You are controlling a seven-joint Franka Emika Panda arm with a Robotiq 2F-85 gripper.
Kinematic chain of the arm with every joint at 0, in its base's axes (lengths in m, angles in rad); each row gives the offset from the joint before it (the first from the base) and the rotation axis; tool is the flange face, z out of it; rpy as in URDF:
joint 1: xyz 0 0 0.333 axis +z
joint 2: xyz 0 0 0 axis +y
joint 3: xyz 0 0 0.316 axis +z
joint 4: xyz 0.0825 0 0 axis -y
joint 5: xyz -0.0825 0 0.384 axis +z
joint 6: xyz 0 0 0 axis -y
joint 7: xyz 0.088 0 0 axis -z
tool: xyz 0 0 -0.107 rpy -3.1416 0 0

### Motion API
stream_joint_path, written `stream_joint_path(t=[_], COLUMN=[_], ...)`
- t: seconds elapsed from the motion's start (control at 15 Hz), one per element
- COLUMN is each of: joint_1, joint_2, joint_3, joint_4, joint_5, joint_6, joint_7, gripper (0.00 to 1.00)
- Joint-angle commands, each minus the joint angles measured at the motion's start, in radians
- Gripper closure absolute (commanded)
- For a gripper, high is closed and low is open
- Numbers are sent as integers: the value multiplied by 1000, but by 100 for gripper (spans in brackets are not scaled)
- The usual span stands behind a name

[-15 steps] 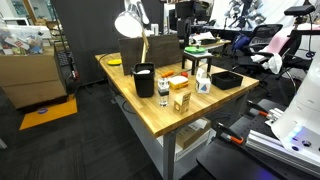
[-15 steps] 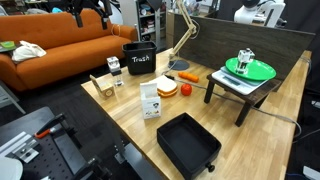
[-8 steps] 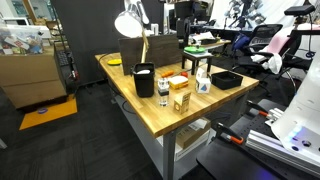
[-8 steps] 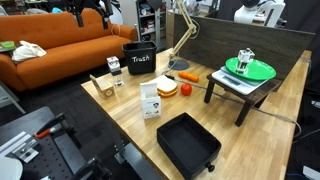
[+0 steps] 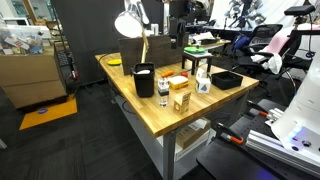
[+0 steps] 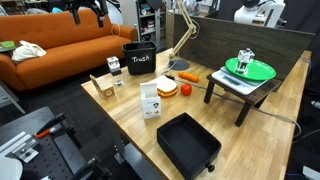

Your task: Move the perfume bottle on the table next to the white box

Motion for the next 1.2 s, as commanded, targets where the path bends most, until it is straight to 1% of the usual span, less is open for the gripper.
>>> stream_joint_path(t=[0.0, 0.13, 0.2, 0.27, 0.47, 1.0, 1.13], joint_1=[-10, -13, -16, -13, -13, -14, -14], joint_2=[30, 32, 34, 26, 28, 28, 39], joint_3=[29, 35, 42, 38, 40, 40, 34], joint_4=[16, 9, 9, 2, 2, 2, 2], joint_5=[73, 107, 91, 79, 79, 79, 113], joint_6=[39, 46, 33, 30, 30, 30, 65], joint_7=[115, 174, 213, 162, 200, 204, 198], gripper=[0, 0, 0, 0, 0, 0, 0])
